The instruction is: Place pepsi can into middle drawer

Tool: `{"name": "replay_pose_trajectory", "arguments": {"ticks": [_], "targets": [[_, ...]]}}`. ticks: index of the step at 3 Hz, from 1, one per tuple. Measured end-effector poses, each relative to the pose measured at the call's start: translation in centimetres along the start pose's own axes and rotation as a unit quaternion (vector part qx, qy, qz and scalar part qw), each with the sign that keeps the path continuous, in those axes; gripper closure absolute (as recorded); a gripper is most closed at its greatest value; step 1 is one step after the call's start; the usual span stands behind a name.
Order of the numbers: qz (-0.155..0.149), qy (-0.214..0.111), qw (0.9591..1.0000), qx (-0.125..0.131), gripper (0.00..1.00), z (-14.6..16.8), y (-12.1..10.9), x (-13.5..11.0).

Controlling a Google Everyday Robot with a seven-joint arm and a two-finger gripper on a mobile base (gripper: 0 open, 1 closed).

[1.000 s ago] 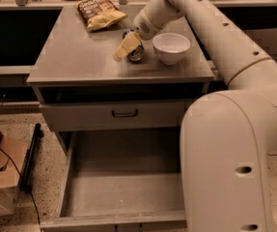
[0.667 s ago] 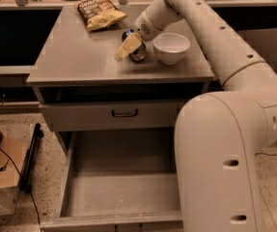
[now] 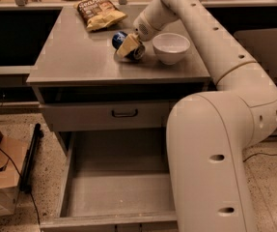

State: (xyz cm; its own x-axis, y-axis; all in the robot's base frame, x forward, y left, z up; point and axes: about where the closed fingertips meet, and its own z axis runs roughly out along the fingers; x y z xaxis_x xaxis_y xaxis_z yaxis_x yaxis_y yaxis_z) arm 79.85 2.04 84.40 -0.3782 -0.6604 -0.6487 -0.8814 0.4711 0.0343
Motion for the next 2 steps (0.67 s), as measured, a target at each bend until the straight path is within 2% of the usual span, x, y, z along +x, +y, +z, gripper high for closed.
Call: {"name": "replay_pose_trajectory", "arguments": {"ticks": [1, 2], "targets": [[-0.009, 0.007, 0.9999, 0.002, 0.65, -0.3, 0.5, -0.4], [-0.060, -0.013, 0.9981, -0.003, 0.88, -2.2, 2.7, -1.6]]}}
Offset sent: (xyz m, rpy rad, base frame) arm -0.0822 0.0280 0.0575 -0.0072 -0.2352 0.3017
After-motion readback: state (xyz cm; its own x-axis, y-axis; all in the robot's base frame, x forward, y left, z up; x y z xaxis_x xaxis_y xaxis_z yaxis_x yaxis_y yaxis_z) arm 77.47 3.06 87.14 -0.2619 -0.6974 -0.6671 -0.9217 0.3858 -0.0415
